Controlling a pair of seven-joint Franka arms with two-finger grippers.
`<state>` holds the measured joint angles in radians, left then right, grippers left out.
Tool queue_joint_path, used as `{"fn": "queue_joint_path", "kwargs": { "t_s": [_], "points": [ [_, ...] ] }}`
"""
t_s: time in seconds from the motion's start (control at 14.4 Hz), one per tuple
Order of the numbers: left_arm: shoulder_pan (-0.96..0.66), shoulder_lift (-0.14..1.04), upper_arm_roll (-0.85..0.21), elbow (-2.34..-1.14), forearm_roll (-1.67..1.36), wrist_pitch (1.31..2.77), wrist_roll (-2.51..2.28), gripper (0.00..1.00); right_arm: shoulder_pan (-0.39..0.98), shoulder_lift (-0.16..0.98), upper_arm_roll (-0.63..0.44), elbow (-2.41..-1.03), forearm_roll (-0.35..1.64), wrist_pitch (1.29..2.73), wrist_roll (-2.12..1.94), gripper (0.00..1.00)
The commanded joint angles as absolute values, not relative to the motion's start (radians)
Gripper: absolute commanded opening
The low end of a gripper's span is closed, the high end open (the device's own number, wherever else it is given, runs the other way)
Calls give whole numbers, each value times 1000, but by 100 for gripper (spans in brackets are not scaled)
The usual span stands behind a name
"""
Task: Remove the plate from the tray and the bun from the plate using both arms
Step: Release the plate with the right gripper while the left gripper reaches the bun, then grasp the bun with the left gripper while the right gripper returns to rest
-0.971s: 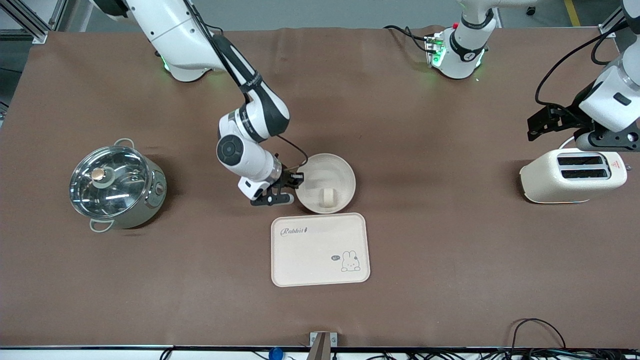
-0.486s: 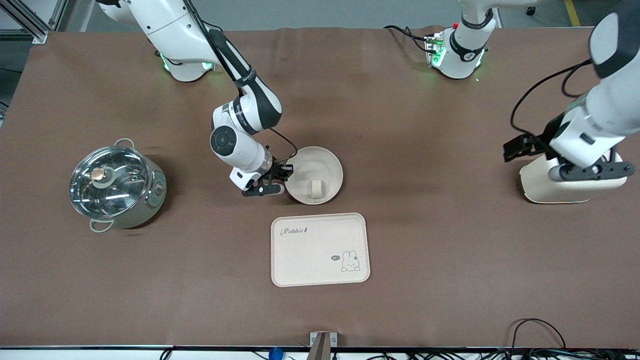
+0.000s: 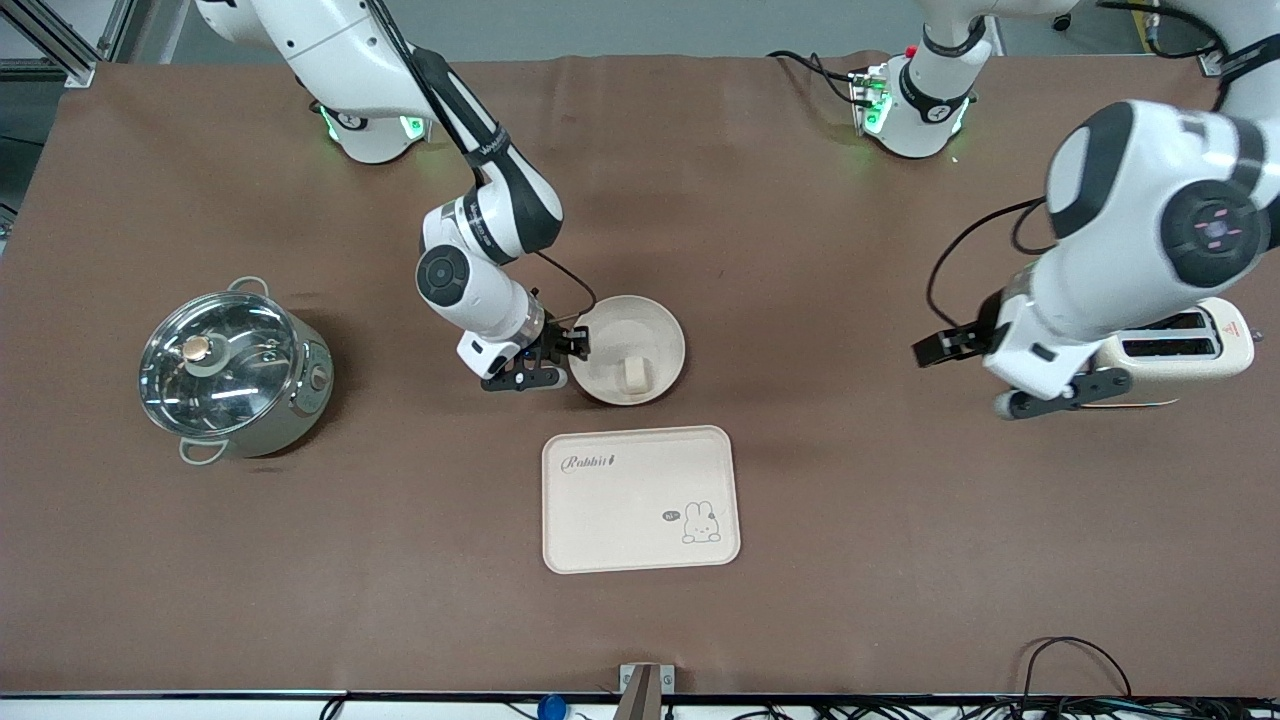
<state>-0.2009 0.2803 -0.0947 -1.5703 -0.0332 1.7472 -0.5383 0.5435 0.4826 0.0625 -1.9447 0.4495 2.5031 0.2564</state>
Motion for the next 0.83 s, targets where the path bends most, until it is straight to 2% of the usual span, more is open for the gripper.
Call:
{"fn": "queue_joint_path", "kwargs": {
  "t_s": [0.0,0.14,0.35,0.49,0.76],
  "points": [
    [-296,354,-95,-1551,-46,1842,-626,100,427,460,61,-1838,456,2335,256,100],
    [-381,408,-94,-1551,-34,1948,-723,100,341,462,60,-1769,451,2239,223,100],
    [-500,517,-91,-1546,-29,2139,-868,100,209,433,57,-1759,419,2180,132,100],
    [-561,584,-91,-1533,-31,2259,-908,100,128,375,55,-1763,356,2087,63,100],
    [-661,721,-87,-1468,-31,2341,-1046,100,-18,214,58,-1756,198,1855,34,100]
  ]
}}
